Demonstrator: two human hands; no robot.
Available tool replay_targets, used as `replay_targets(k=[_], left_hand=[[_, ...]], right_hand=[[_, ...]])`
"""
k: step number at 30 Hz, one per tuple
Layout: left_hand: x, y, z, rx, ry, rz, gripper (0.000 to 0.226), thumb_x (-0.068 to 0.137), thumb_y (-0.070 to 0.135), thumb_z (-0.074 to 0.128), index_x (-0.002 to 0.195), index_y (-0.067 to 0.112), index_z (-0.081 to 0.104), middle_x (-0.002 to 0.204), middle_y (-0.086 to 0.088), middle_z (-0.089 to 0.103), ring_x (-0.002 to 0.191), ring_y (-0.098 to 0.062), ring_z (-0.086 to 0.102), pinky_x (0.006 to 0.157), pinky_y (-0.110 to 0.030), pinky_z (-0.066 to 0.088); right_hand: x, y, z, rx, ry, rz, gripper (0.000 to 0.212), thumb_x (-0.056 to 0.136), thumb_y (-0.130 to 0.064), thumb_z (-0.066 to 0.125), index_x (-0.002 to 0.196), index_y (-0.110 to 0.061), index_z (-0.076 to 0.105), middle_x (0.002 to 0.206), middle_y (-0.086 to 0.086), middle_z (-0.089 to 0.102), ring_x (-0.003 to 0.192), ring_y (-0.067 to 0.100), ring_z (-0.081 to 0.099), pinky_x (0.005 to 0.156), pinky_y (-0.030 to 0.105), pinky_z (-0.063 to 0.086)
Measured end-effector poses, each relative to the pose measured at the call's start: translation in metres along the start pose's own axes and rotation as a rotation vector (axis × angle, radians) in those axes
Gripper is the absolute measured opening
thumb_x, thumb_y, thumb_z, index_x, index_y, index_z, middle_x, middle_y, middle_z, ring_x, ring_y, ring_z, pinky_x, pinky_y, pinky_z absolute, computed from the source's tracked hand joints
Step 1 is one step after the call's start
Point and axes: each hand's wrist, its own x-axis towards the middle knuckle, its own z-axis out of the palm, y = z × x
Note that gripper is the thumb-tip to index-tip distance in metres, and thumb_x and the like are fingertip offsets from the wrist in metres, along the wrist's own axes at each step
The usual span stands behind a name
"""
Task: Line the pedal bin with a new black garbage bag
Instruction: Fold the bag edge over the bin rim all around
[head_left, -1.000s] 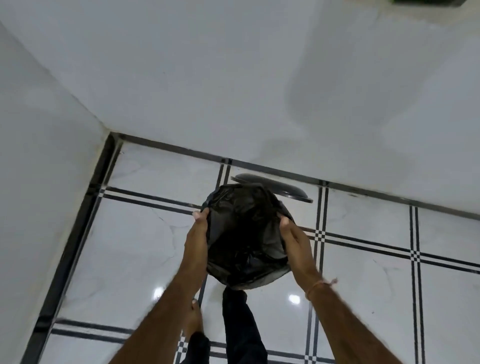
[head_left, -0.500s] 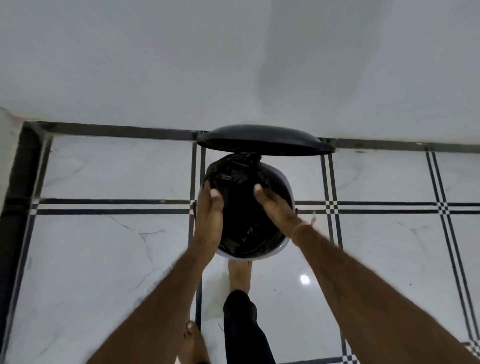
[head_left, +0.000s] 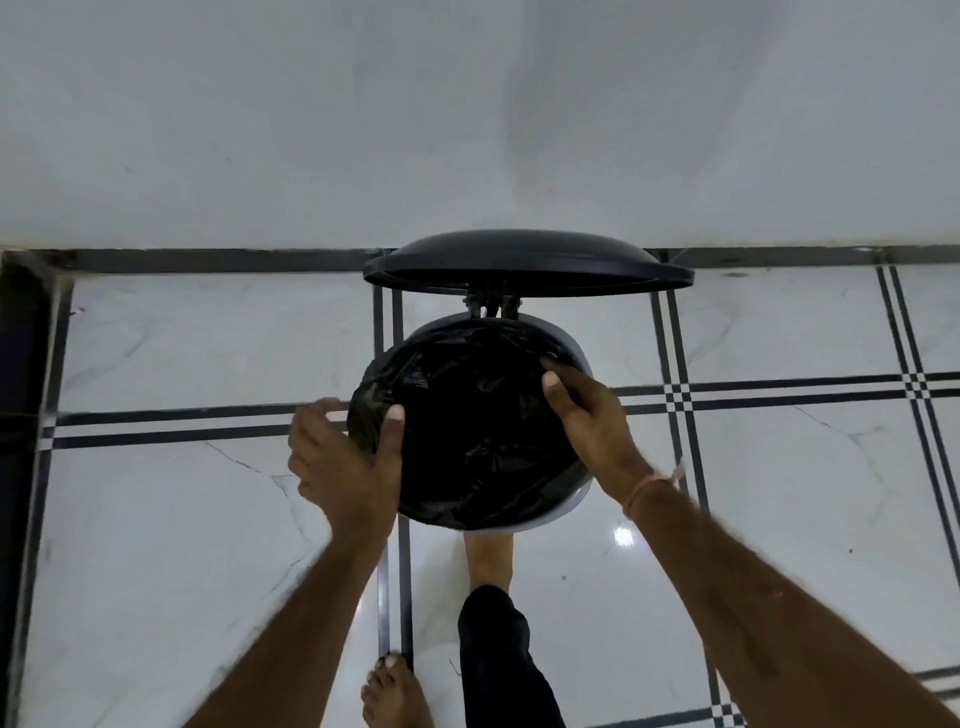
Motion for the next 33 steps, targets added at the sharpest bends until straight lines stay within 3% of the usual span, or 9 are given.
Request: replay_targets(k=[5,10,13,18,24,27,29,31,33], left_hand=[[0.051,0.037,0.019,0.249,-0.081,0.379,0.065,0.093,0.057,0.067,0.146,0.022,0.052,0.143,-0.008,0.059,0.136,-0.034,0.049,0.109,-0.056,0.037],[0.077,0.040,0.030,0.130,-0.125,0.361,0.035,0.101,0.046,0.060,0.097,0.013,0.071,0.089,-0.008,0.073,0.090,-0.032,0.068,0.075,-0.037,0.049],[0.084,0.038,0.031,-0.015,-0.151,0.307,0.041,0.101,0.043,0.062,0.083,0.008,0.068,0.073,-0.006,0.066,0.072,-0.027,0.062,0.060,-0.031,0.039],[0.102,0.043,0.041,-0.046,-0.152,0.176,0.053,0.096,0.056,0.061,0.078,0.007,0.070,0.073,-0.013,0.072,0.071,-0.031,0.067,0.064,-0.034,0.050],[0.133,0.047,0.062,-0.237,-0.240,-0.118,0.051,0.080,0.057,0.080,0.068,0.009,0.073,0.071,-0.013,0.074,0.070,-0.034,0.073,0.082,-0.047,0.065],[0.146,0.045,0.072,-0.260,-0.313,-0.300,0.044,0.073,0.054,0.089,0.063,0.016,0.072,0.071,-0.004,0.072,0.074,-0.030,0.074,0.080,-0.037,0.065],[0.152,0.040,0.074,-0.199,-0.351,-0.378,0.048,0.071,0.057,0.089,0.067,0.013,0.069,0.074,-0.003,0.071,0.077,-0.027,0.071,0.081,-0.033,0.061],[0.154,0.032,0.071,-0.154,-0.403,-0.414,0.053,0.074,0.060,0.085,0.072,0.010,0.067,0.078,-0.003,0.069,0.082,-0.025,0.069,0.083,-0.033,0.058],[0.147,0.024,0.062,-0.176,-0.439,-0.441,0.053,0.078,0.062,0.080,0.075,0.011,0.067,0.080,-0.002,0.069,0.078,-0.021,0.068,0.075,-0.031,0.055]], right_hand=[[0.006,0.001,-0.006,-0.036,0.025,-0.062,0.040,0.101,-0.049,0.062,0.137,-0.034,0.069,0.131,-0.006,0.074,0.127,0.016,0.065,0.112,0.046,0.051],[0.012,-0.003,-0.009,0.042,0.040,-0.072,0.036,0.101,-0.043,0.065,0.133,-0.027,0.072,0.126,-0.005,0.077,0.124,0.015,0.068,0.110,0.045,0.053],[0.022,-0.006,-0.015,0.083,0.057,-0.047,0.039,0.099,-0.048,0.066,0.130,-0.025,0.073,0.121,-0.003,0.078,0.120,0.019,0.070,0.109,0.047,0.054],[0.044,-0.012,-0.022,0.035,0.085,0.015,0.069,0.082,-0.078,0.057,0.126,-0.028,0.072,0.119,-0.002,0.078,0.119,0.024,0.070,0.109,0.051,0.052],[0.084,-0.015,-0.026,0.199,0.048,0.111,0.052,0.102,-0.055,0.057,0.123,-0.011,0.076,0.118,0.017,0.077,0.115,0.036,0.072,0.109,0.051,0.053],[0.098,-0.014,-0.032,0.223,-0.006,0.238,0.061,0.106,-0.058,0.045,0.113,-0.008,0.078,0.089,0.016,0.079,0.081,0.029,0.076,0.078,0.035,0.063],[0.096,-0.008,-0.035,0.224,-0.078,0.356,0.068,0.106,-0.063,0.039,0.097,-0.010,0.079,0.073,0.010,0.070,0.068,0.028,0.067,0.063,0.027,0.055],[0.090,0.002,-0.037,0.231,-0.099,0.383,0.071,0.105,-0.064,0.038,0.076,-0.017,0.083,0.077,0.007,0.078,0.072,0.020,0.075,0.066,0.026,0.056],[0.081,0.008,-0.042,0.216,-0.074,0.393,0.071,0.104,-0.066,0.039,0.077,-0.019,0.084,0.090,0.007,0.083,0.081,0.016,0.077,0.075,0.029,0.055]])
